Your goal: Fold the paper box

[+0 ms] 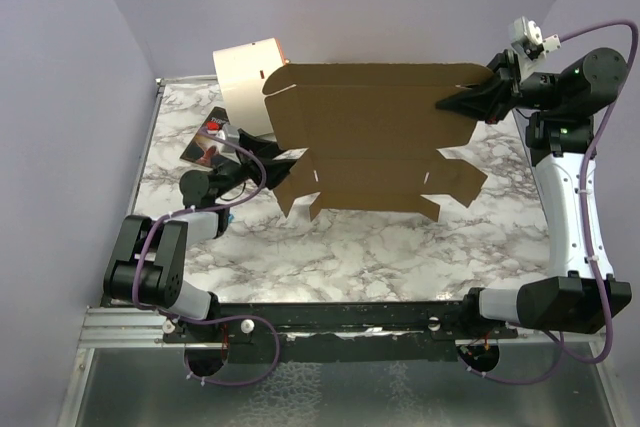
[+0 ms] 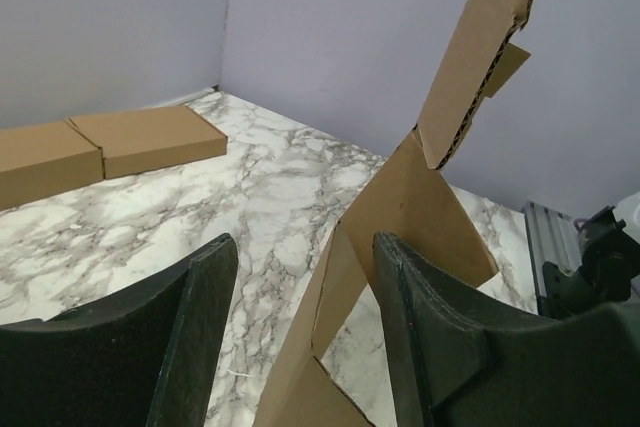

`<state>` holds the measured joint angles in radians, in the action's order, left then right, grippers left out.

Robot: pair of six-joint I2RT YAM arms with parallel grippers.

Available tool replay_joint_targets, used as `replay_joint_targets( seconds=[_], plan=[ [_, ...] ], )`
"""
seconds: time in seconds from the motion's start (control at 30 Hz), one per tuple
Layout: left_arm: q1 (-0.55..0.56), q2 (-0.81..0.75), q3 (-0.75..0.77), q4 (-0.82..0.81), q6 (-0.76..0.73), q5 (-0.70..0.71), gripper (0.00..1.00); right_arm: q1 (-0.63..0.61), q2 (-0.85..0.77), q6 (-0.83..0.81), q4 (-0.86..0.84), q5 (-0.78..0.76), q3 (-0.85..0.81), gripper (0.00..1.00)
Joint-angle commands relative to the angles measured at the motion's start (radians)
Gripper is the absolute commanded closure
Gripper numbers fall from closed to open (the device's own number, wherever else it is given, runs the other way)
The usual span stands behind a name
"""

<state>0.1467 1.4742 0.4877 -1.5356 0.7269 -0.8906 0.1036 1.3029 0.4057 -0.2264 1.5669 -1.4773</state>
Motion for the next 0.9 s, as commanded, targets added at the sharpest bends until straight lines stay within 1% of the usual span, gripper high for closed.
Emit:
replay_joint_targets(
  seconds=[0.0, 0.23, 0.4, 0.53, 0.73, 0.8, 0.87],
  plan=[
    [0.019, -0.028, 0.029, -0.247, -0.009, -0.055, 0.39, -0.014, 0.002, -0.009, 0.020, 0.249, -0.033, 0.99],
    [0.046, 0.005, 0.086, -0.245, -0.012, -0.020, 0.37, -0.028, -0.014, -0.015, 0.041, 0.249, -0.039, 0.99],
    [0.064, 0.023, 0.116, -0.245, -0.027, -0.026, 0.37, -0.031, -0.028, -0.038, 0.077, 0.249, -0.043, 0.99],
    [0.075, 0.038, 0.128, -0.245, -0.048, -0.043, 0.39, -0.034, -0.031, -0.060, 0.105, 0.249, -0.046, 0.99],
    [0.097, 0.081, 0.178, -0.245, -0.041, -0.078, 0.44, -0.040, -0.037, -0.084, 0.137, 0.250, -0.049, 0.99],
    [0.106, 0.089, 0.192, -0.245, -0.040, -0.089, 0.47, -0.041, -0.038, -0.085, 0.139, 0.251, -0.049, 0.99],
    [0.113, 0.095, 0.203, -0.246, -0.034, -0.100, 0.48, -0.042, -0.038, -0.085, 0.141, 0.251, -0.049, 0.99]
  ],
)
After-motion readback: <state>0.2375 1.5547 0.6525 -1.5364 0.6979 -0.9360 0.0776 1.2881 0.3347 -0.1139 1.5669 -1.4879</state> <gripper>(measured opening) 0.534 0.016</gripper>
